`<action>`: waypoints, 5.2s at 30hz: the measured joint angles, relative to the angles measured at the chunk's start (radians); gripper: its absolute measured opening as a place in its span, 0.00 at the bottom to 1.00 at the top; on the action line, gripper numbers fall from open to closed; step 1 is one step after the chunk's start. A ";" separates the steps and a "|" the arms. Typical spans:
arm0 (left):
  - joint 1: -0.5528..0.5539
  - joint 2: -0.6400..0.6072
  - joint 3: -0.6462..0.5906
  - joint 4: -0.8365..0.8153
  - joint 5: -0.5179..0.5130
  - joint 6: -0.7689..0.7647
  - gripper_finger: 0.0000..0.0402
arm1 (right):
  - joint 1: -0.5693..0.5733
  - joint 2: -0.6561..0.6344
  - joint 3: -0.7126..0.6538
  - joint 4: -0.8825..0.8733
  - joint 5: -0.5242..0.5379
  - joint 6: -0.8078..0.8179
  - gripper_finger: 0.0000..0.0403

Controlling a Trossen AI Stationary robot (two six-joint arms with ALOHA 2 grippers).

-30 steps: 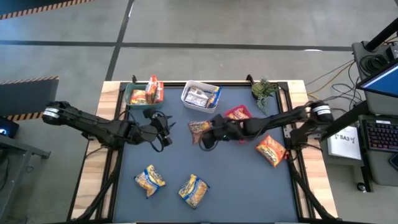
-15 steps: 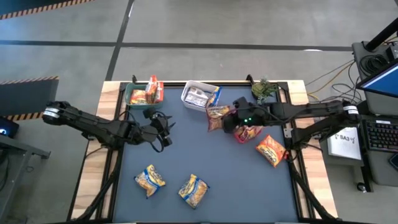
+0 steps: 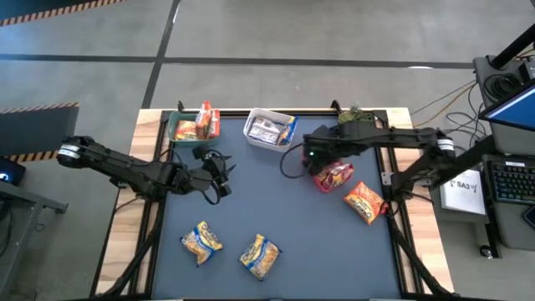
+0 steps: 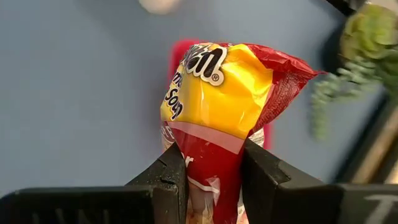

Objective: Sort Maruchan noodles
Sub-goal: Put the red noodle pack into the pink bin, then put the blue noodle pack into the white bin

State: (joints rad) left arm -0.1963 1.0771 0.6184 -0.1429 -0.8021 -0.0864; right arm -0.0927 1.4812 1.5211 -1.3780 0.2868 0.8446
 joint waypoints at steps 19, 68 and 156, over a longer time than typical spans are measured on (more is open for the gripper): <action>0.000 0.000 0.000 -0.013 0.000 0.000 0.33 | -0.128 0.119 0.002 0.058 -0.121 -0.269 0.23; 0.000 0.000 0.000 -0.024 0.001 -0.001 0.33 | -0.147 0.115 -0.116 0.153 -0.102 -0.264 0.52; -0.070 0.001 0.000 0.006 0.316 -0.167 0.33 | 0.361 0.037 0.042 0.330 0.109 -0.193 0.52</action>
State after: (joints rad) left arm -0.2658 1.0779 0.6184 -0.1370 -0.4866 -0.2537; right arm 0.2684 1.5185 1.5634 -1.0480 0.3954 0.6515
